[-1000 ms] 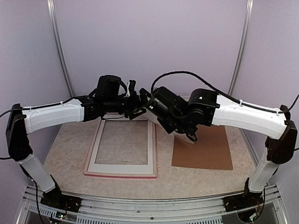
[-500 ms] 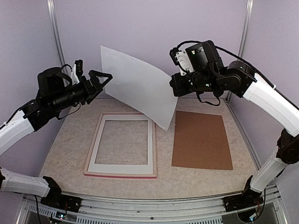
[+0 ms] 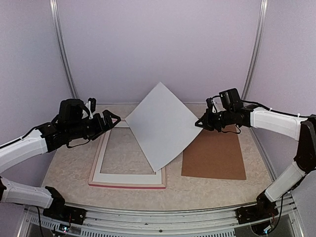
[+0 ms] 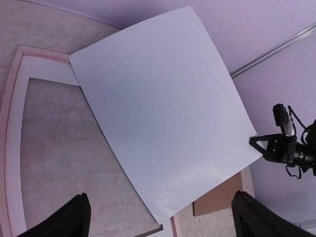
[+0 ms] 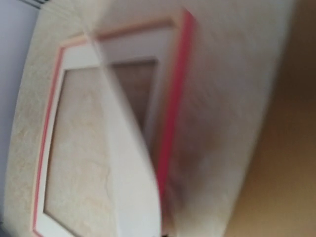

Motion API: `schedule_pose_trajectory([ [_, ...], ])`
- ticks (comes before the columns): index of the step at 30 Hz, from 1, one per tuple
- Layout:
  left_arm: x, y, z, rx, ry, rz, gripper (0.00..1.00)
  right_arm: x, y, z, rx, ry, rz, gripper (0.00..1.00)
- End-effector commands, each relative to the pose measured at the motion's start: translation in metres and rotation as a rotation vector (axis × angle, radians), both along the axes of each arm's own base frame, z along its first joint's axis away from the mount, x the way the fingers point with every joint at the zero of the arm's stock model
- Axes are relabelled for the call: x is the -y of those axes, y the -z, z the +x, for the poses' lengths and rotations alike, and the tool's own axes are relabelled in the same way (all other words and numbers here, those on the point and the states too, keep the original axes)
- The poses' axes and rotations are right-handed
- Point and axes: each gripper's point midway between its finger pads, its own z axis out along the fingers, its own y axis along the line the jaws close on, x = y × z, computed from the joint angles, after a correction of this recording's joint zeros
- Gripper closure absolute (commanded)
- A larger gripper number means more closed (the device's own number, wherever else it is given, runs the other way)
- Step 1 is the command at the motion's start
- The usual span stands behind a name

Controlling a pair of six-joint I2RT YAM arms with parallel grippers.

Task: Put the photo into the frame
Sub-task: Turn over the photo, then place the photo on the frame body.

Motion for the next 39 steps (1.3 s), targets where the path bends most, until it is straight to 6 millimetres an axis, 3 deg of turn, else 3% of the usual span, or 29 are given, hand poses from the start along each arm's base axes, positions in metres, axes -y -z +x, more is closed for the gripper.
schedule_pose_trajectory([
  [1, 0.005, 0.010, -0.001, -0.011, 0.010, -0.012, 0.01, -0.010, -0.021, -0.005, -0.023, -0.025, 0.225, 1.00],
  [5, 0.018, 0.036, -0.005, -0.069, 0.033, -0.006, 0.01, 0.000, -0.008, -0.007, -0.052, 0.024, 0.226, 1.00],
  [13, 0.054, 0.087, -0.023, -0.191, 0.107, -0.009, 0.01, 0.014, 0.027, -0.030, -0.135, 0.130, 0.257, 1.00],
  [20, 0.073, 0.122, -0.022, -0.267, 0.151, 0.027, 0.01, -0.001, 0.056, -0.057, -0.197, 0.154, 0.231, 1.00],
  [31, 0.073, 0.144, -0.028, -0.296, 0.156, 0.102, 0.01, -0.040, 0.090, -0.091, -0.258, 0.129, 0.166, 1.00],
  [39, 0.065, 0.146, -0.026, -0.283, 0.142, 0.197, 0.01, -0.052, 0.107, -0.099, -0.293, 0.077, 0.127, 0.88],
])
